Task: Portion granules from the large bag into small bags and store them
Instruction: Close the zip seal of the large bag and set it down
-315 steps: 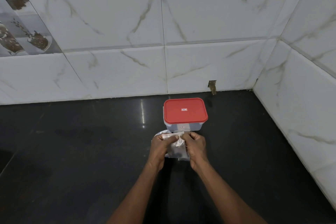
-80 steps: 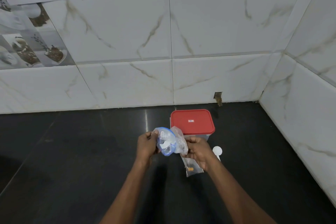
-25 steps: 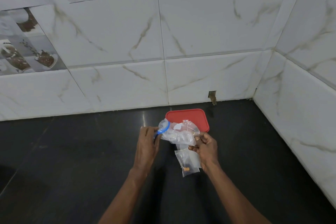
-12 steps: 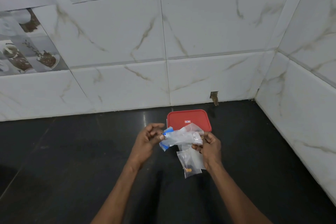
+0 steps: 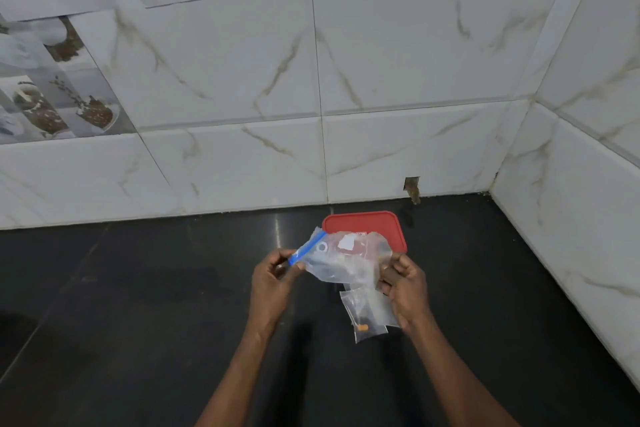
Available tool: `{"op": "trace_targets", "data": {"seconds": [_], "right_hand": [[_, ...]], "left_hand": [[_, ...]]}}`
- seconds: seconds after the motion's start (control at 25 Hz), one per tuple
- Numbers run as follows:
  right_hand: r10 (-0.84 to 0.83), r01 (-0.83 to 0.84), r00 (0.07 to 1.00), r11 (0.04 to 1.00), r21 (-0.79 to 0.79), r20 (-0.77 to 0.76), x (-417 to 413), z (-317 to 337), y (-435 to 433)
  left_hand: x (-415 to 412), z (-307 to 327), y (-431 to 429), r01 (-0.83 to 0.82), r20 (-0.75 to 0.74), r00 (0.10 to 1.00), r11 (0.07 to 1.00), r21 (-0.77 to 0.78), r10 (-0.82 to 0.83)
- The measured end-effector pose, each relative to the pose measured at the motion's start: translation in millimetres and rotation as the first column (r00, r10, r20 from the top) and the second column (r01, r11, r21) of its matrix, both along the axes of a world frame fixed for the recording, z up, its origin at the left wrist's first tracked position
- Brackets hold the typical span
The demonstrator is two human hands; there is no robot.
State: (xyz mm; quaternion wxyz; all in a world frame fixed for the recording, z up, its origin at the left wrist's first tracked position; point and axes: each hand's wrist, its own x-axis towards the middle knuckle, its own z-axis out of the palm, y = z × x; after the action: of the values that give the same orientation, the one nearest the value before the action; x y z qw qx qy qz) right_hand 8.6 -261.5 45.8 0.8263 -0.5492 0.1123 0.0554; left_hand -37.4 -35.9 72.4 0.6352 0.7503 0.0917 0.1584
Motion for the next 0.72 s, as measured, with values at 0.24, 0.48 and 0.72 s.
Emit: {"op": "trace_targets", "data": {"seconds": [0.24, 0.48, 0.72], "right_hand": [[0.102, -0.111, 0.991, 0.988, -0.107, -0.085, 3.8, 4.4, -13.1], [0.264, -0.226, 0.965, 0.841, -0.491, 0.007, 25.9, 57.7, 17.2], [0.476, -0.542, 0.823, 0.822, -0.177, -0.310, 26.0, 61.1, 28.9]], "left_hand": [[14.8, 11.4, 15.6, 0.071, 0.097, 0.994, 0.989, -0.127, -0.059], [22.5, 30.0, 6.1, 0.296, 0.154, 0.940, 0.952, 0.075, -0.305], [16.3, 12.9, -8.4, 0.141, 0.076, 0.987, 0.990, -0.029, -0.139]]}}
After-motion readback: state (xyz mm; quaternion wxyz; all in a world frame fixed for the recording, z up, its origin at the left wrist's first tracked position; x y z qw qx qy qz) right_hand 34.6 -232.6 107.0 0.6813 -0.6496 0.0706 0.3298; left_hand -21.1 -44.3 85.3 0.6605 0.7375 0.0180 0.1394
